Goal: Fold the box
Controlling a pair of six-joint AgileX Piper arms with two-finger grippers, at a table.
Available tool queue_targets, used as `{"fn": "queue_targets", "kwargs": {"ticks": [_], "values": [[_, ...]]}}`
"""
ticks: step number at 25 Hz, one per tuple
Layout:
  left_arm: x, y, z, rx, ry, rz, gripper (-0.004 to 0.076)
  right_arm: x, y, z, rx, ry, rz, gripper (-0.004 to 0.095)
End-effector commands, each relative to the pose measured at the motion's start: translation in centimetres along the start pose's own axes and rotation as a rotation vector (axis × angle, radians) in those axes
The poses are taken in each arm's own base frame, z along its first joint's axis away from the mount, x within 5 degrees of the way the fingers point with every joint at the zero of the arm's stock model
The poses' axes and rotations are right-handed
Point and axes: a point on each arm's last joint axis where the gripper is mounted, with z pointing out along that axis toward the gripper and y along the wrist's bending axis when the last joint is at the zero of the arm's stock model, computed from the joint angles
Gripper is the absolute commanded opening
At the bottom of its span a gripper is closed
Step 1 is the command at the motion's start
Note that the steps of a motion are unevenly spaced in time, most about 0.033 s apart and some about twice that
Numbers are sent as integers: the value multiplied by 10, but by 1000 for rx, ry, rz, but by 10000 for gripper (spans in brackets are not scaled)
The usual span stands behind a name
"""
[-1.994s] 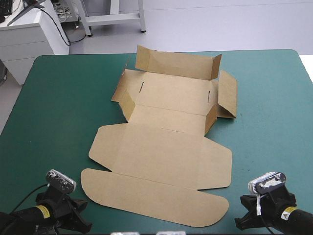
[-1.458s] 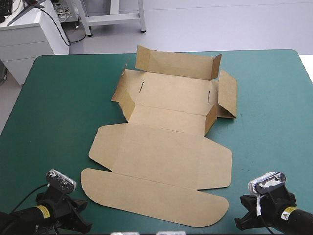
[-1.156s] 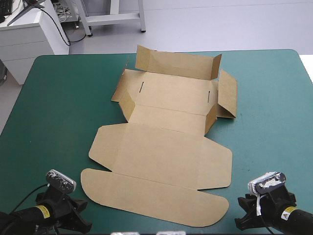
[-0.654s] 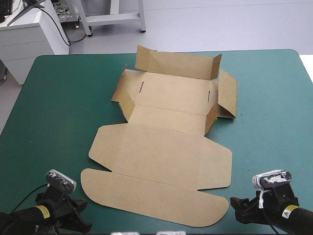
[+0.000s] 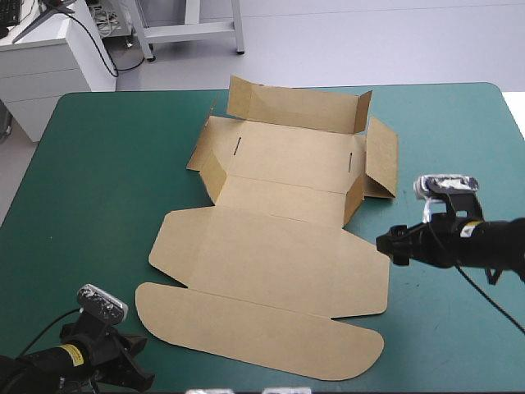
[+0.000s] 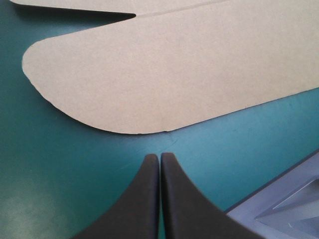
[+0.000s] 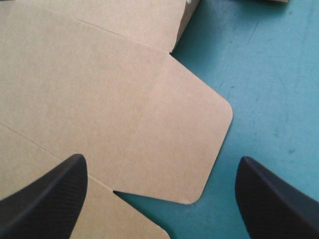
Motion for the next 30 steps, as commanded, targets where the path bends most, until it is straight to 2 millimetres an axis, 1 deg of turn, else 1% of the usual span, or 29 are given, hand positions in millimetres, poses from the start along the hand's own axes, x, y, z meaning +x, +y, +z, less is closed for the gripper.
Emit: {"fn": "queue_targets", "kwargs": {"ticks": [1,3,6,7,9,12,17,21,22,25,27,28,29,30], "values": [[-9,-2,-4,12,-56,-10,-8,-39,6,1,-49,-66,11,752],[-9,-2,-4,12,-56,-10,-8,-56,6,8,-68,-55,23,752],[-9,-2,-4,12,-56,-12,-8,-79,3,23,-84,-11,36,752],[-9,-2,-4,12,-56,-12,-8,-89,1,33,-89,15,44,752],[-9,-2,-4,12,-56,-12,-8,-98,-3,46,-94,48,55,752],[-9,-2,-4,12,-56,-12,-8,-111,-10,72,-101,98,81,752],[-9,-2,-4,12,-56,-12,-8,-121,-22,116,-130,185,131,752],[-9,-2,-4,12,-56,-12,-8,-125,-28,146,-175,234,137,752],[-9,-2,-4,12,-56,-12,-8,-126,-31,158,-186,249,150,751],[-9,-2,-4,12,-56,-12,-8,-127,-38,179,-187,276,176,738],[-9,-2,-4,12,-56,-12,-8,-128,-41,188,-189,280,190,642],[-9,-2,-4,12,-56,-12,-8,-128,-41,191,-196,279,200,520],[-9,-2,-4,12,-56,-12,-8,-129,-42,192,-194,277,201,434],[-9,-2,-4,12,-56,-12,-8,-129,-42,193,-193,277,202,247]]}}
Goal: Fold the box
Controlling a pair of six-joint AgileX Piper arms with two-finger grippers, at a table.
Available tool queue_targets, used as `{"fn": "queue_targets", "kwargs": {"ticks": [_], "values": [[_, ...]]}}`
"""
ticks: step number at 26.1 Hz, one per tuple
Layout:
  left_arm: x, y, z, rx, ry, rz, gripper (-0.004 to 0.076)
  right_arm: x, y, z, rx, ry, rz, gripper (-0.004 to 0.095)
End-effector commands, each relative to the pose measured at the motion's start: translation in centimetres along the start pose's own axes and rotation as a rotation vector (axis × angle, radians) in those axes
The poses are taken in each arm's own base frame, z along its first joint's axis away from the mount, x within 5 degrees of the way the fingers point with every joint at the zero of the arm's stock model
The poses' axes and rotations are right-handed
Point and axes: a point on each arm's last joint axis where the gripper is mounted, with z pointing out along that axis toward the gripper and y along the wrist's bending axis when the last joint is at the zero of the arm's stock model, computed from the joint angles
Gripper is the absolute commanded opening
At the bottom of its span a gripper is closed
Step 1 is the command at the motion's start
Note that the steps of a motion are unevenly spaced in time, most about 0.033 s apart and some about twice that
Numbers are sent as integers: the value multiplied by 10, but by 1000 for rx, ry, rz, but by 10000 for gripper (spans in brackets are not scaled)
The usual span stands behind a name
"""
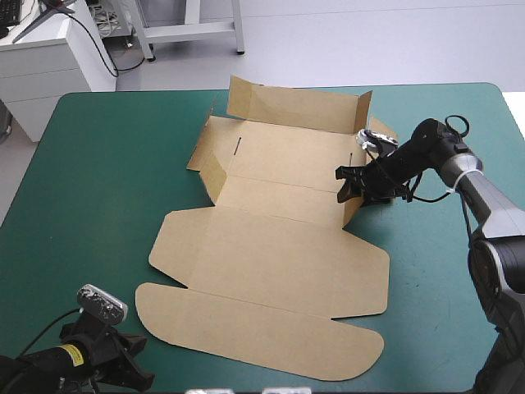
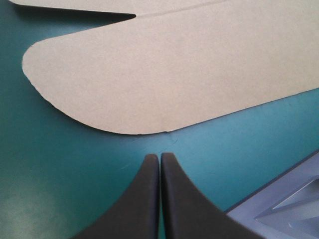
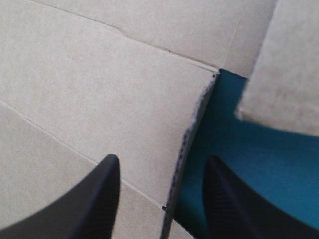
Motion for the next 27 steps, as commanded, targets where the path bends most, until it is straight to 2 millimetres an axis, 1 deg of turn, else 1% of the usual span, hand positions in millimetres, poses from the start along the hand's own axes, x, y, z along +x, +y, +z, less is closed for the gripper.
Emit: {"fn": "queue_targets", "kwargs": {"ticks": [1,2,3,9,10,14,17,21,25,27], "values": [[-9,-2,-4,12,-56,-12,-8,-4,17,-22,-43,-79,-34,82],[-9,-2,-4,12,-56,-12,-8,-4,17,-22,-43,-80,-44,-1],[-9,-2,-4,12,-56,-12,-8,-4,17,-22,-41,-80,-77,-9],[-9,-2,-4,12,-56,-12,-8,-5,18,-23,-32,-92,-296,-9],[-9,-2,-4,12,-56,-12,-8,-8,19,-28,-20,-107,-352,-9],[-9,-2,-4,12,-56,-12,-8,-16,26,-40,17,-147,-468,-13],[-9,-2,-4,12,-56,-12,-8,-20,34,-48,104,-146,-570,-13],[-9,-2,-4,12,-56,-12,-8,-23,50,-52,224,-104,-770,-19],[-9,-2,-4,12,-56,-12,-8,-25,68,-52,234,-109,-922,-19],[-9,-2,-4,12,-56,-12,-8,-26,78,-50,236,-120,-1029,-19]]}}
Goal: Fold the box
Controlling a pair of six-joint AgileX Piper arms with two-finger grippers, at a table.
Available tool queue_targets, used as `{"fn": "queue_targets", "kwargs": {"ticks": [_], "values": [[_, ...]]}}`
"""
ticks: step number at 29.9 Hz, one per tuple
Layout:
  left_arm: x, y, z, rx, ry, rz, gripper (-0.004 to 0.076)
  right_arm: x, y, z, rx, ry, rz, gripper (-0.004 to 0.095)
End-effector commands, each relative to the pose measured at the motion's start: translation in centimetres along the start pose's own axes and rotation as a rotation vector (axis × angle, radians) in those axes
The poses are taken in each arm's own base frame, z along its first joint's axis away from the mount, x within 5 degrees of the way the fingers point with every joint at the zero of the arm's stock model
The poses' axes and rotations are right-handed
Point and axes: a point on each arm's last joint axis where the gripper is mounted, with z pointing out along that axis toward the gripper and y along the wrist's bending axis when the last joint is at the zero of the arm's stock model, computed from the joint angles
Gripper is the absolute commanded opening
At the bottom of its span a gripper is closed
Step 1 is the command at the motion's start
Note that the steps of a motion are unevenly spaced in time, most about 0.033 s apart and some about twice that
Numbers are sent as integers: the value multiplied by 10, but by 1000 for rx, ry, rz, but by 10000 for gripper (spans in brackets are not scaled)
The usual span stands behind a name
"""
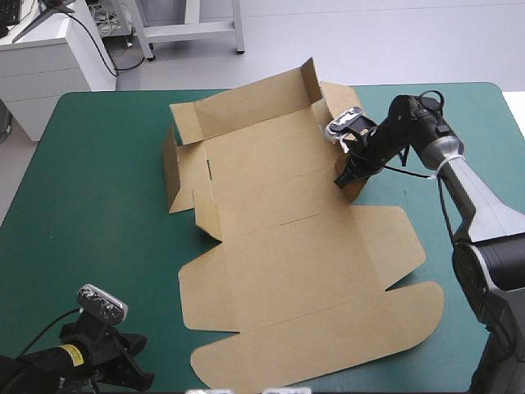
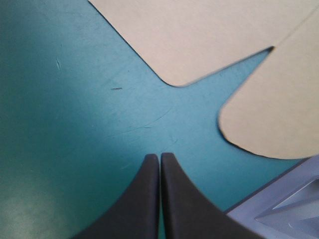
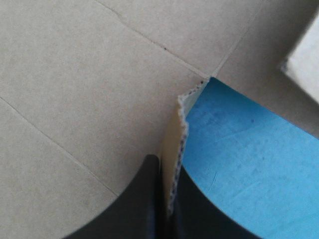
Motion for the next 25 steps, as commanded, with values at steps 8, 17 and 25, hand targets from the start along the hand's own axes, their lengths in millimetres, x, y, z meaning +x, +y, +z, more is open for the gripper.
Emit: {"fn": "queue_targets", "kwargs": {"ticks": [8,17,25], "values": [[-9,-2,-4,12,-56,-12,-8,-46,31,-12,145,-168,-464,-19],[-9,-2,-4,12,-56,-12,-8,-61,56,22,243,-9,-875,-19],[-9,-2,-4,12,-56,-10,-8,-79,75,20,299,-78,-1042,-19]]}}
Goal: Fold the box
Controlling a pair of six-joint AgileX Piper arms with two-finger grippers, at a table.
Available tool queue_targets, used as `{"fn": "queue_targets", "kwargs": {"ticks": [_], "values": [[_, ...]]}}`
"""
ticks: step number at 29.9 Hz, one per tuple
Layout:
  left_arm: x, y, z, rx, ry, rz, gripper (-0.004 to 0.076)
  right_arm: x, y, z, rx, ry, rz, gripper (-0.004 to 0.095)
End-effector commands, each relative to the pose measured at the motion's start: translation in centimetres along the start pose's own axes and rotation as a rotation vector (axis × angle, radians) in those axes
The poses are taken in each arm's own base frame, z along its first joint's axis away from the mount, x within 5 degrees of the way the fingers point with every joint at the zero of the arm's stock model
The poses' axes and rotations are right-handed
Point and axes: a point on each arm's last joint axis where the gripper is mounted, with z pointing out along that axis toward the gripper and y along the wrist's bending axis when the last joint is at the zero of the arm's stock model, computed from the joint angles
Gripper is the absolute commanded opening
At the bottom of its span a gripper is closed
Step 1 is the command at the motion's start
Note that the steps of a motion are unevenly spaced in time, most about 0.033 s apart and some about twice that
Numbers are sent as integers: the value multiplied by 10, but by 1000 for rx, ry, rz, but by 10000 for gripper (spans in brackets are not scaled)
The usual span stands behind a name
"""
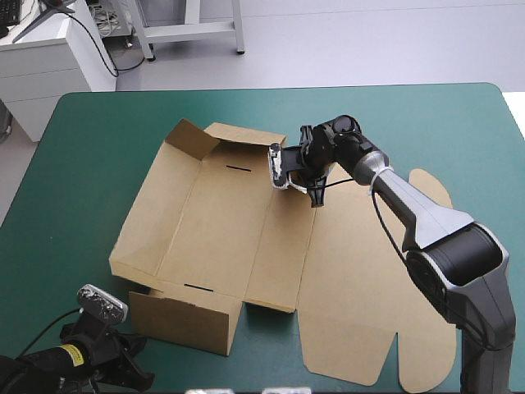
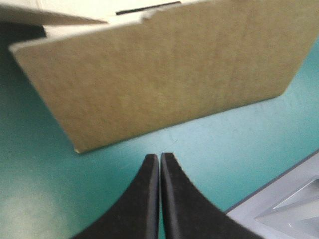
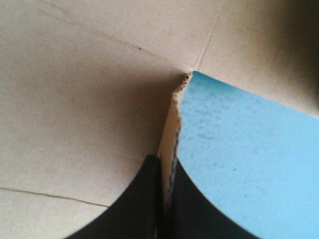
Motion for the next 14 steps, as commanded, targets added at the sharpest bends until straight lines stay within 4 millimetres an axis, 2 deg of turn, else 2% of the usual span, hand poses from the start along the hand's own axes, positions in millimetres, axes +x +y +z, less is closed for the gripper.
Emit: {"fn": "queue_targets", "kwargs": {"ticks": [1,8,14], "values": [[-9,-2,-4,12,-56,-7,-8,-12,-16,-39,150,-38,-99,-19],[-9,-2,-4,14,-57,-11,-8,-15,-16,-36,149,-54,-177,-19],[-9,-2,-4,14,-57,-11,-8,-34,-13,-36,191,-79,-280,-19]]}}
